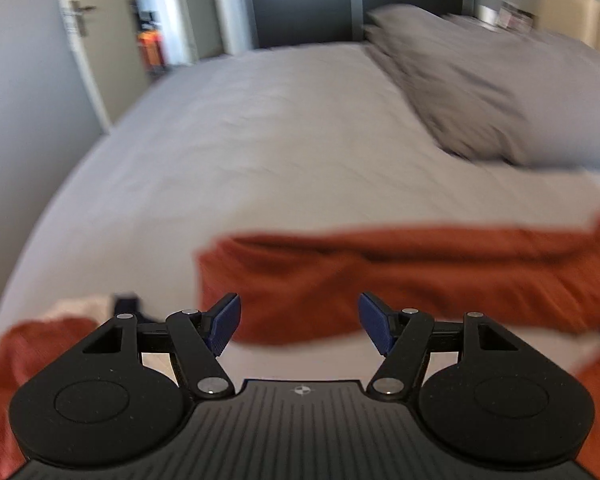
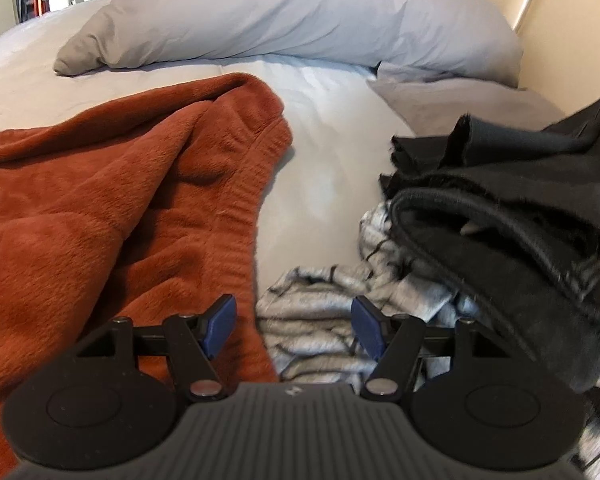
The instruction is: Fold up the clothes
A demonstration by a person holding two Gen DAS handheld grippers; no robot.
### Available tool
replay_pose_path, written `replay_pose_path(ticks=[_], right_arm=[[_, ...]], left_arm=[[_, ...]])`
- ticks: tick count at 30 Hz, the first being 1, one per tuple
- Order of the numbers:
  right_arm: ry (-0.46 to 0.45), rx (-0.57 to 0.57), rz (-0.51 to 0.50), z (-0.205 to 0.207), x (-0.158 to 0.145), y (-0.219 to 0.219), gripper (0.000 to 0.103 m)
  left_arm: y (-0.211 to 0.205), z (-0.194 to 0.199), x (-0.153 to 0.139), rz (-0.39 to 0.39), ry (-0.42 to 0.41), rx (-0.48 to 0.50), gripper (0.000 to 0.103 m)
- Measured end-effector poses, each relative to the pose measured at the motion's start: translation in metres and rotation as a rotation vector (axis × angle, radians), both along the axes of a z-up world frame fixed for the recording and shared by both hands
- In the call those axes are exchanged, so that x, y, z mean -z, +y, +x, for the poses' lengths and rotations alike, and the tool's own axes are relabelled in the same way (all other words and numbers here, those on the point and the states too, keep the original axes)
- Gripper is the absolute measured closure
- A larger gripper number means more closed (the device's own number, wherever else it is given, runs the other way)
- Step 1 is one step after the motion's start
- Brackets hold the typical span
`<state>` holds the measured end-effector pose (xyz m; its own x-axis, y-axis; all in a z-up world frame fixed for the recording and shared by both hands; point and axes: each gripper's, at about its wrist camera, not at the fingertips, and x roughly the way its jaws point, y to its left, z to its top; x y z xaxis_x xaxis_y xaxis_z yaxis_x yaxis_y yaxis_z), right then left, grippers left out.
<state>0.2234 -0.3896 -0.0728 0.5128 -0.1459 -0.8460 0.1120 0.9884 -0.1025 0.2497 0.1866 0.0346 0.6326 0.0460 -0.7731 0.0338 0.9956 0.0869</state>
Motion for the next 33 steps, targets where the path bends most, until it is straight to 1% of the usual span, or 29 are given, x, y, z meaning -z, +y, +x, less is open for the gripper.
replay_pose_path(ticks=[2, 5, 9, 11, 12, 13, 14, 15, 16, 17, 18, 19, 20, 21, 22, 23, 24, 26, 30, 33], right_arm=[[0.019, 0.000, 0.043, -0.006, 0.000, -0.001, 0.036], [0.044, -0.002, 0.084, -0.013, 0.002, 0.000, 0.036], [0.084, 0.000, 0.142, -0.021, 0.008, 0.000, 0.037], [0.105, 0.008, 0.177, -0.024, 0.012, -0.002, 0.039], [0.111, 0.010, 0.196, -0.026, 0.014, -0.002, 0.047], [0.113, 0.007, 0.206, -0.027, 0.015, -0.002, 0.058], [0.111, 0.002, 0.204, -0.028, 0.015, 0.000, 0.060], [0.109, -0.004, 0.200, -0.029, 0.014, 0.001, 0.067], [0.105, -0.012, 0.194, -0.030, 0.012, 0.003, 0.071], [0.096, -0.016, 0.189, -0.031, 0.008, 0.003, 0.072], [0.088, -0.019, 0.181, -0.032, 0.004, 0.005, 0.074], [0.082, -0.021, 0.169, -0.033, -0.001, 0.006, 0.076], [0.075, -0.023, 0.158, -0.034, -0.006, 0.008, 0.076], [0.072, -0.025, 0.144, -0.035, -0.010, 0.010, 0.077], [0.072, -0.027, 0.130, -0.036, -0.014, 0.012, 0.077], [0.072, -0.029, 0.117, -0.038, -0.018, 0.014, 0.078], [0.070, -0.033, 0.103, -0.039, -0.022, 0.017, 0.078], [0.059, -0.035, 0.073, -0.042, -0.031, 0.021, 0.079], [0.032, -0.040, 0.014, -0.052, -0.051, 0.028, 0.080], [0.001, -0.028, -0.045, -0.063, -0.068, 0.027, 0.084]], left_arm=[[-0.012, -0.020, 0.007, -0.014, 0.031, 0.064, 0.039], [-0.034, -0.052, 0.019, -0.043, 0.101, 0.162, 0.039], [-0.064, -0.099, 0.042, -0.071, 0.225, 0.295, 0.039], [-0.081, -0.121, 0.057, -0.089, 0.277, 0.351, 0.039], [-0.088, -0.130, 0.065, -0.095, 0.300, 0.367, 0.038], [-0.095, -0.139, 0.074, -0.097, 0.320, 0.379, 0.038], [-0.100, -0.146, 0.082, -0.095, 0.338, 0.387, 0.038], [-0.104, -0.151, 0.091, -0.103, 0.353, 0.382, 0.038], [-0.106, -0.154, 0.099, -0.121, 0.365, 0.366, 0.038], [-0.108, -0.157, 0.105, -0.146, 0.370, 0.340, 0.038], [-0.108, -0.159, 0.110, -0.178, 0.367, 0.306, 0.042], [-0.108, -0.161, 0.113, -0.200, 0.356, 0.280, 0.050], [-0.109, -0.162, 0.114, -0.204, 0.334, 0.261, 0.057], [-0.108, -0.163, 0.113, -0.213, 0.319, 0.247, 0.075], [-0.105, -0.162, 0.111, -0.234, 0.314, 0.237, 0.086], [-0.104, -0.161, 0.106, -0.237, 0.300, 0.229, 0.086], [-0.102, -0.161, 0.100, -0.225, 0.279, 0.222, 0.089], [-0.099, -0.160, 0.084, -0.199, 0.232, 0.210, 0.090], [-0.075, -0.156, 0.037, -0.147, 0.126, 0.158, 0.092], [-0.049, -0.155, -0.003, -0.084, 0.043, 0.134, 0.092]])
